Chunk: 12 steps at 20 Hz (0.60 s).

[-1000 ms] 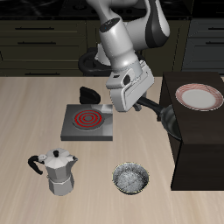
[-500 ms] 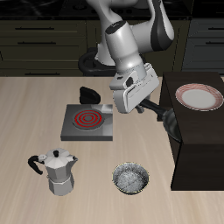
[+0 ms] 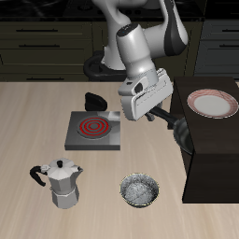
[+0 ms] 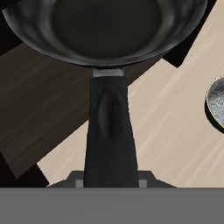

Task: Place the frypan on the top layer of the shelf and place the moka pot on the stove

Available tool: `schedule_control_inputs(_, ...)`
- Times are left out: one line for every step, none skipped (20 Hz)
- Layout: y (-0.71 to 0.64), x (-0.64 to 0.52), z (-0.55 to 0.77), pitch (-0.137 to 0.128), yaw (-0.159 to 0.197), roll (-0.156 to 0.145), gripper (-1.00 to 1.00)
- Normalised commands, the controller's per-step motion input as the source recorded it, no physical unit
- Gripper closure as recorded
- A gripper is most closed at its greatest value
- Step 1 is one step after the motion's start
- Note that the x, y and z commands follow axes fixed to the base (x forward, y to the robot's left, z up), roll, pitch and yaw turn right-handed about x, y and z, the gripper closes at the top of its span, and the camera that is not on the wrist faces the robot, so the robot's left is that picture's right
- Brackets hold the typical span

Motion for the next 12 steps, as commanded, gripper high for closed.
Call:
schedule_control_inputs(0.41,-0.03,-0.05,0.067,-0.067,0.054,1.00)
schedule_control_inputs(0.18,0.07,0.00,-0.017,-0.037,0.004,1.00)
schedule_control_inputs(0.73,-0.06,-0.15,0.031,0.069,0.151,1.00)
schedule_control_inputs(0.16,0.02,0.02,-0.003,-0.070,0.000,1.00)
schedule_control_inputs(0.23,0.00,0.01,-0.039,0.049,0.020,1.00)
schedule_control_inputs(0.07,0.06,0.02,0.044,-0.020,0.068,1.00)
schedule_control_inputs(0.07,0.03,0.06,-0.030,-0.039,-0.003,1.00)
schedule_control_inputs(0.63,0.11,0.01,0.058,-0.035,0.064,1.00)
schedule_control_inputs(0.02,0.01,0.00,-0.002,0.027,0.022,1.00)
schedule_control_inputs(0.30,0.10,0.00,0.050,-0.026,0.050,1.00)
schedule_control_inputs(0.22,0.07,-0.05,0.085,-0.050,0.036,1.00)
schedule_control_inputs(0.66,0.02,-0.02,0.013,-0.009,0.086,1.00)
